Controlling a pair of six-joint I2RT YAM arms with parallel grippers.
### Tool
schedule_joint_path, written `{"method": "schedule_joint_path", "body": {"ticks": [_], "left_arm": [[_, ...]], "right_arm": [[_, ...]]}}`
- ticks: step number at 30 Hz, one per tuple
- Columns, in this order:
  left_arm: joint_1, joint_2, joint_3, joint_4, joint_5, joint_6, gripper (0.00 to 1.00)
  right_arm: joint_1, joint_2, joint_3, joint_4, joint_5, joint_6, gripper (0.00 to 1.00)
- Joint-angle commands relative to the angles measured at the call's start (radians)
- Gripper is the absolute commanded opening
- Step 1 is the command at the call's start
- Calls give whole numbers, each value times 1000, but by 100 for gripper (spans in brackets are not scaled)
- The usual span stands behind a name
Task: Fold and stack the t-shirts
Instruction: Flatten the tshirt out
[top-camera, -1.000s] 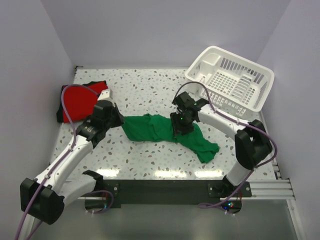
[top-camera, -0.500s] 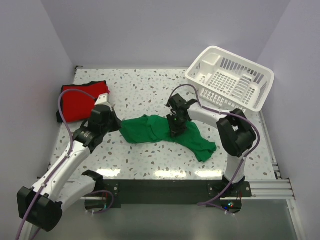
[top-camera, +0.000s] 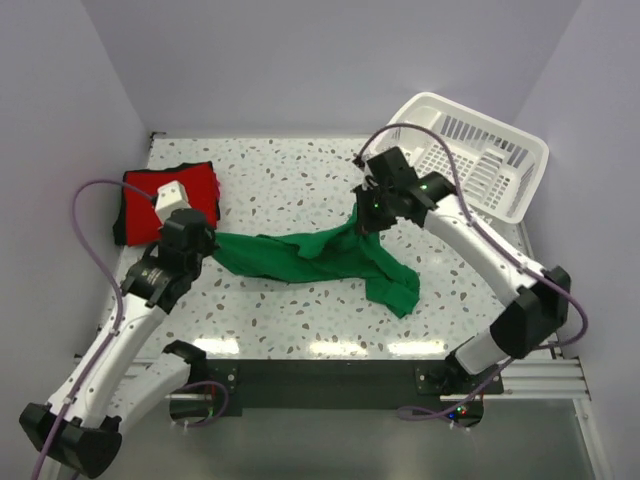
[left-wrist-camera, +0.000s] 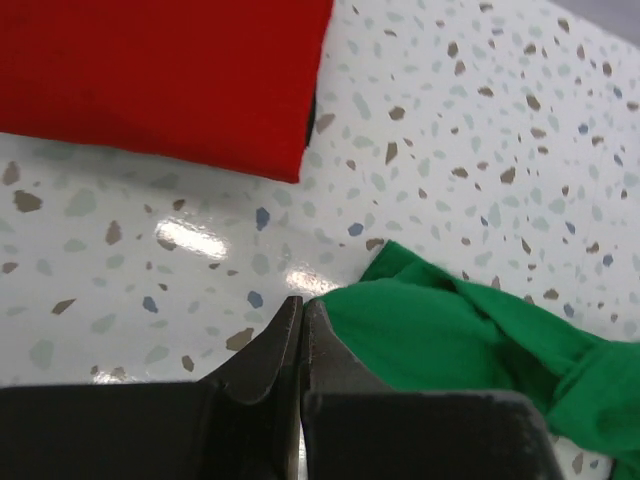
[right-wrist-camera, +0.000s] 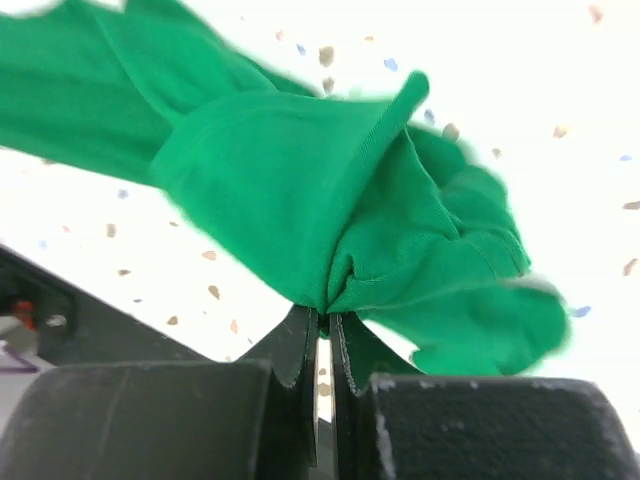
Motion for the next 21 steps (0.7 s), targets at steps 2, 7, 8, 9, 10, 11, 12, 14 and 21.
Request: {"method": "schedule_joint_path", "body": {"ticks": [2,7,8,9,10,11,12,14,21], "left_arm": [[5,-110,87,-137,-273,-105,0],[7,-264,127,-214,-382,-142,0],[7,-283,128,-233,-391,-148,0],[5,-302,127,-242,-394,-149,0],[7,-326,111,-248,-396,-154,0],[7,-335,96,-265,-393,-157,0],[7,-340,76,-274,-388,-166,0],[7,-339,6,-328,-365,-236,0],[7,-268,-136,-159,-80,-200,0]], "right_arm": [[-2,-204,126,-167,85,-52,0],[-2,-386,252,-291,202,-112,0],[-1,-408,259,-296,266,-113,0],[-1,-430,255,-294,291,-113,0],[-1,-477,199,-273,322,-104,0],[-2,-497,153,-259,345,-95,0],[-2,-515,99,-250,386,-63,0],[-1,-539,-93,-257,415,-11,0],[-10,-442,-467,-321,327,276,62]]}}
